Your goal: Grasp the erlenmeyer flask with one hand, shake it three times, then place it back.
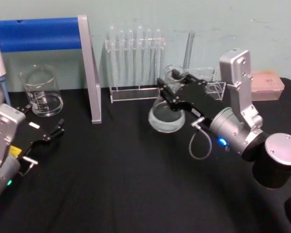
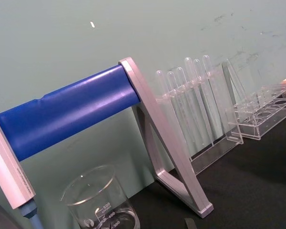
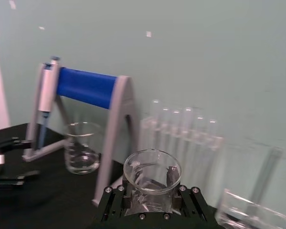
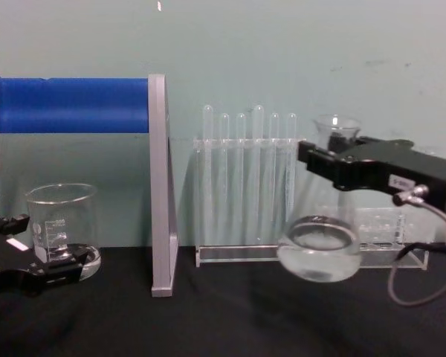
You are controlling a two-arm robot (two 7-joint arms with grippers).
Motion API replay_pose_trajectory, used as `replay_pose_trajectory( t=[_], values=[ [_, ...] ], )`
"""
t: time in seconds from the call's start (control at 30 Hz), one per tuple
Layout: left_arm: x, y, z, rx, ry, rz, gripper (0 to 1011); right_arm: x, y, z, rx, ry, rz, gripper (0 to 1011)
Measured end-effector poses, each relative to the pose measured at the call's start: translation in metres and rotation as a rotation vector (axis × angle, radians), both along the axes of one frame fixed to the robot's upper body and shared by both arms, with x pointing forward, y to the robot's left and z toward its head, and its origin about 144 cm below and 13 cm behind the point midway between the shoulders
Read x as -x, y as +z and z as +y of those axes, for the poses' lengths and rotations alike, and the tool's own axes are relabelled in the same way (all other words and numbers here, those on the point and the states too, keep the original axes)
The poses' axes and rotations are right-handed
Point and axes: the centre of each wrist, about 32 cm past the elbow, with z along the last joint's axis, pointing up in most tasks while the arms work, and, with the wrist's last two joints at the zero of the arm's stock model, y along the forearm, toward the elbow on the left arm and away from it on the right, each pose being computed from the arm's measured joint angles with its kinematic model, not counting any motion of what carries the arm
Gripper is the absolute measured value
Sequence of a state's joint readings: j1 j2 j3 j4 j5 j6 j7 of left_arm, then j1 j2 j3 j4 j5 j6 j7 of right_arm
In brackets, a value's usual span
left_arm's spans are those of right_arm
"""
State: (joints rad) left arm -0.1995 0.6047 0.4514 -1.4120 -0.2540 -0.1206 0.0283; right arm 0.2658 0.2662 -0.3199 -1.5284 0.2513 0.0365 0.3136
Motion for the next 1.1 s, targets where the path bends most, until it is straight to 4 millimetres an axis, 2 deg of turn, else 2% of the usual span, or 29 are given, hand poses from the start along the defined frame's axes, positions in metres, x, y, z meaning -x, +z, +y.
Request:
replay_pose_trajectory(
  t=[0.57,1.1],
  values=[
    [0.000,0.000,0.000,0.000,0.000,0.000,1001,0.021,-0.003,0.034,-0.016,0.232,0.039,449],
    [0.000,0.000,0.000,0.000,0.000,0.000,1001,0.031,-0.005,0.046,-0.011,0.329,0.057,449]
  ],
)
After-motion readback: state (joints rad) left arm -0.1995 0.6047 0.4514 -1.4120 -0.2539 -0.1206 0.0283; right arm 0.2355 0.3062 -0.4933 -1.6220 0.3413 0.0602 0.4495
